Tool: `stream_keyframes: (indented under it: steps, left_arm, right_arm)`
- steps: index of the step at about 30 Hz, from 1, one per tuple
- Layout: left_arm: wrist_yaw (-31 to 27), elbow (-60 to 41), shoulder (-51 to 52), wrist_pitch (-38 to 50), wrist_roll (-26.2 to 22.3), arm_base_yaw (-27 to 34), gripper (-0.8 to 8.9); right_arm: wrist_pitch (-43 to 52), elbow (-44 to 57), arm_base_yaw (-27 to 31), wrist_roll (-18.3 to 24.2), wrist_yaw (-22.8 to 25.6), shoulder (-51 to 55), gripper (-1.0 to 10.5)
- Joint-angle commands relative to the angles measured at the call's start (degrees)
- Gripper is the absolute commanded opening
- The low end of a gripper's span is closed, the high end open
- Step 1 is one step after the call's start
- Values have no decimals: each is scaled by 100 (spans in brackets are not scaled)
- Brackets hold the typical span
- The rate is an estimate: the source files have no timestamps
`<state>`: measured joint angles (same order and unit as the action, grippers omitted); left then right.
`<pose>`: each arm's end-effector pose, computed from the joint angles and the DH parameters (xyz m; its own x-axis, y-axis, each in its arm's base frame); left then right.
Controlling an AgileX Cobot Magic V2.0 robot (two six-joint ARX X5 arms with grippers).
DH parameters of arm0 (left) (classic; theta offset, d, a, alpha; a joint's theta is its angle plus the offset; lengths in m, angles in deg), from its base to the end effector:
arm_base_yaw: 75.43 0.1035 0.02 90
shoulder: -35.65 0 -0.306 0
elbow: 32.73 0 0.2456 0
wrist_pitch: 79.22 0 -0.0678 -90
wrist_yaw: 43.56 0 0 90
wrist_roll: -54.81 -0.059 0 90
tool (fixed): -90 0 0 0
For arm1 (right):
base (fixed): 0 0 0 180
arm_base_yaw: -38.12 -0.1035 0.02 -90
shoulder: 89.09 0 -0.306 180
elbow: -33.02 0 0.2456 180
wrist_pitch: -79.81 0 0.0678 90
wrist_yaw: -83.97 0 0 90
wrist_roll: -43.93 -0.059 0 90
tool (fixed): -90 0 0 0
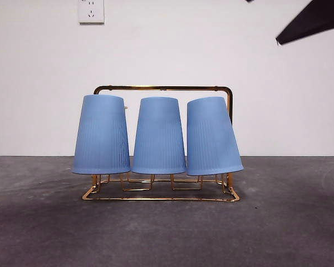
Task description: Pick the top cup and place it on cupholder, pick up the mid cup and place it on cupholder, last pick the bottom cup and place it on cupholder.
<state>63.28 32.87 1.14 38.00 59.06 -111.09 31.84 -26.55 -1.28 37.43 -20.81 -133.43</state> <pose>0.0582 -0.0628 0.3384 0.4928 -0.7102 -0.5028 0.7245 0.6549 -0.2148 0.1011 0.1025 0.3144 0.4665 0.7134 -0.5229 -0.7272 0.6459 0.2323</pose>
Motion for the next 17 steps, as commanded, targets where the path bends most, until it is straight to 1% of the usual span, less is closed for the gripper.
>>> stream_keyframes:
  steps: [1,3,4,5,6,7,8,9,17]
  left_arm:
    - [9,55,-31,37,35,-39,435]
    - [9,55,-31,20,35,-39,408]
    - [9,55,-31,9,33,-39,350]
    - [9,55,-31,4,35,-39,276]
    - [9,55,-31,7,35,-42,169]
    - [9,55,-31,11,33,-39,69]
    - [9,55,-31,15,37,-39,-2]
    - [9,55,-31,17,35,-39,16]
    - [11,55,-28,26,33,-39,18]
  right_arm:
    - [125,-66,-59,-107,0,-7,428]
    - [118,-66,-59,-107,0,-13,416]
    - [98,-66,-59,-107,4,-13,358]
    - [79,-66,-59,-107,4,-13,262]
    - [66,-66,-59,-105,7,-13,118]
    - [57,-66,-59,-105,17,-13,4]
    - [55,-66,-59,-105,24,-13,13]
    - [55,-66,-59,-105,22,-13,13]
    - [138,-70,-55,-101,20,-11,13]
